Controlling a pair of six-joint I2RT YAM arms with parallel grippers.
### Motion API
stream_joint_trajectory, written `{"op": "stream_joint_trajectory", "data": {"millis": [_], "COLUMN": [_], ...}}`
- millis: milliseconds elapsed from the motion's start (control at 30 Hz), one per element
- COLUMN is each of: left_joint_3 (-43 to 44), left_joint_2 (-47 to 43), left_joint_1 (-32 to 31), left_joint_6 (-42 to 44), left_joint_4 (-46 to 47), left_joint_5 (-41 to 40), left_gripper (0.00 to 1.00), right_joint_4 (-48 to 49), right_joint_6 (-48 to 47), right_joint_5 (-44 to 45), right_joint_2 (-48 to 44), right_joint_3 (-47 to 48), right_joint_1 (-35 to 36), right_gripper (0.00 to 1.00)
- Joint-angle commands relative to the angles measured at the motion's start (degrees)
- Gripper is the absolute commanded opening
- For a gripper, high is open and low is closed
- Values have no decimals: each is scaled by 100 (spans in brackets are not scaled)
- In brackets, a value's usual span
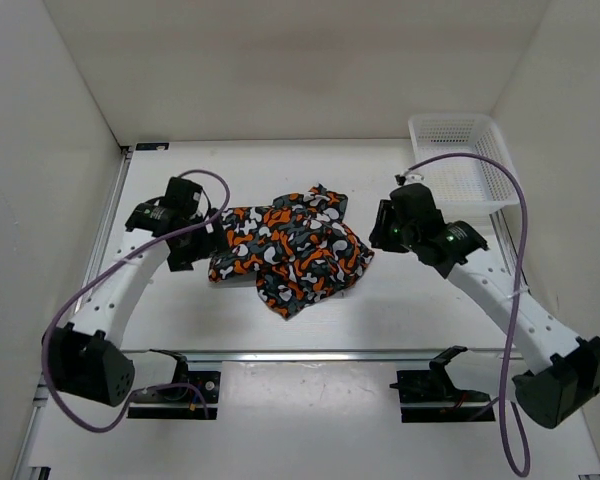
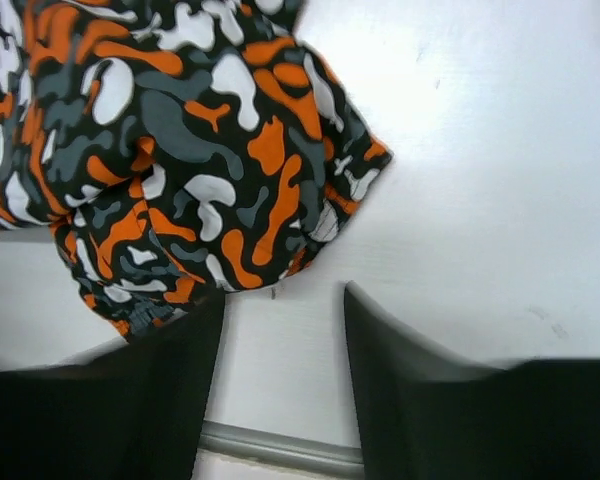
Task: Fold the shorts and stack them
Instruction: Move the shorts to the center of the board, then flatten the shorts out
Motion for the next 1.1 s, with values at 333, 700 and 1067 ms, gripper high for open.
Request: {"op": "stream_joint_trajectory", "data": {"millis": [333, 700, 1067], "left_joint_3": [275, -685, 686], "left_joint_2": [2594, 3129, 2086], "left_joint_1": [383, 180, 180], "left_joint_6": [-665, -999, -525], "left_joint_4": [868, 1598, 624], "left_joint_5": [481, 841, 463], "left_gripper": [99, 84, 10], "right_joint_4": [211, 1475, 889], "right_joint_6": [-49, 20, -356], "right_joint_5": [-881, -2481, -1770], "right_joint_2": [892, 1198, 1976], "right_joint_3": [286, -866, 769], "right_joint_1": [-647, -595, -594], "right_gripper": [91, 97, 0]}}
